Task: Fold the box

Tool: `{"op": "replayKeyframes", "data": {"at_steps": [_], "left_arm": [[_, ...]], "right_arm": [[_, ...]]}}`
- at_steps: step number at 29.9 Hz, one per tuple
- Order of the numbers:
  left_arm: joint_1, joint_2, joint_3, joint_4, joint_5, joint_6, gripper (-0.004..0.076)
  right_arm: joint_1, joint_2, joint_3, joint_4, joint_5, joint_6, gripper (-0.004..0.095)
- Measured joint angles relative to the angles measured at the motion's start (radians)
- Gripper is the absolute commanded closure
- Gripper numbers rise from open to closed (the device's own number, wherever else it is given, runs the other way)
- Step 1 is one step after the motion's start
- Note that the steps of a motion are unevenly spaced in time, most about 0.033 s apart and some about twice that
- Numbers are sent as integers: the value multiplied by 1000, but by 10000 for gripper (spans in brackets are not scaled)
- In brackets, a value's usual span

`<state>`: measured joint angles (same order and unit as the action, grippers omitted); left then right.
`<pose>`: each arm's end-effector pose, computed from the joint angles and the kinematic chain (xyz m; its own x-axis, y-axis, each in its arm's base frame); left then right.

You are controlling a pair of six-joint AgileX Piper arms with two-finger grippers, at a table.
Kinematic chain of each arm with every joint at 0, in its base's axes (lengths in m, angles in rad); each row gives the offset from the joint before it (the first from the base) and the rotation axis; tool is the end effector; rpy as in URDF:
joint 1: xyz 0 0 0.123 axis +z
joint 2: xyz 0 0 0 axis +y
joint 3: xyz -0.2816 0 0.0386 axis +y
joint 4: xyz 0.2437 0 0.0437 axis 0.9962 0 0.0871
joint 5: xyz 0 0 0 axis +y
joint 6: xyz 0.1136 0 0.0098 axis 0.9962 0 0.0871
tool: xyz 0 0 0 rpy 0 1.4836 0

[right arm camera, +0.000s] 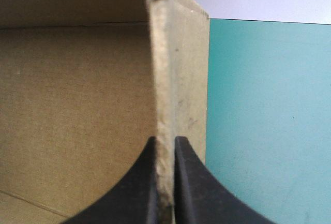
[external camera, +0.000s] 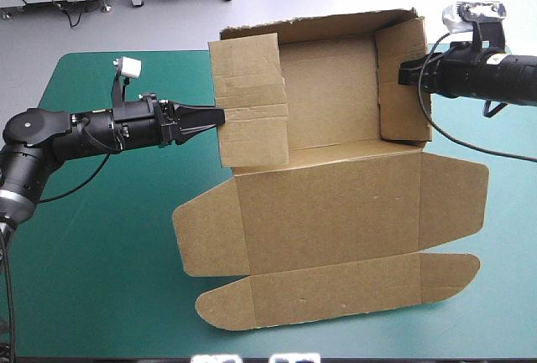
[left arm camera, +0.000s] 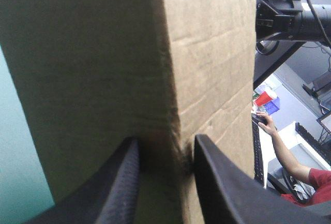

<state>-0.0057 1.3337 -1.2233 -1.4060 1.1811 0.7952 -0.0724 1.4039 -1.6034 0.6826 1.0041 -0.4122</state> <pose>0.2606 -0.1056 0.4041 -0.6656 -0.1414 -0.7327 0.6475 0.3788 -0.6613 0.3048 0.0388 0.4439 -0.5606 0.0401 -0.8271 -0.3781 0.8763 0.2987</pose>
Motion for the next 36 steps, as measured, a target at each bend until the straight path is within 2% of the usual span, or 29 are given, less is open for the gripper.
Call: {"op": "replayKeyframes", "data": {"at_steps": [7,14,21,24,27,30,36], "left_arm": [[0,0,0,39,-27,-25,463],[0,0,0,171,-120,-96,463],[0,0,0,302,-234,-153,474],[0,7,0,318,-267,-159,513],[0,30,0,334,-289,-159,586],[2,59,0,348,-303,-160,724],[10,63,2,356,-295,-147,734]], "right_arm": [[92,0,2,-91,-37,58,912],[198,0,2,-176,-108,111,912],[264,1,3,-187,-125,147,912],[295,1,3,-187,-125,158,912],[331,1,3,-205,-133,168,912],[368,1,3,-238,-140,186,912],[398,-1,3,-345,-119,302,912]]}}
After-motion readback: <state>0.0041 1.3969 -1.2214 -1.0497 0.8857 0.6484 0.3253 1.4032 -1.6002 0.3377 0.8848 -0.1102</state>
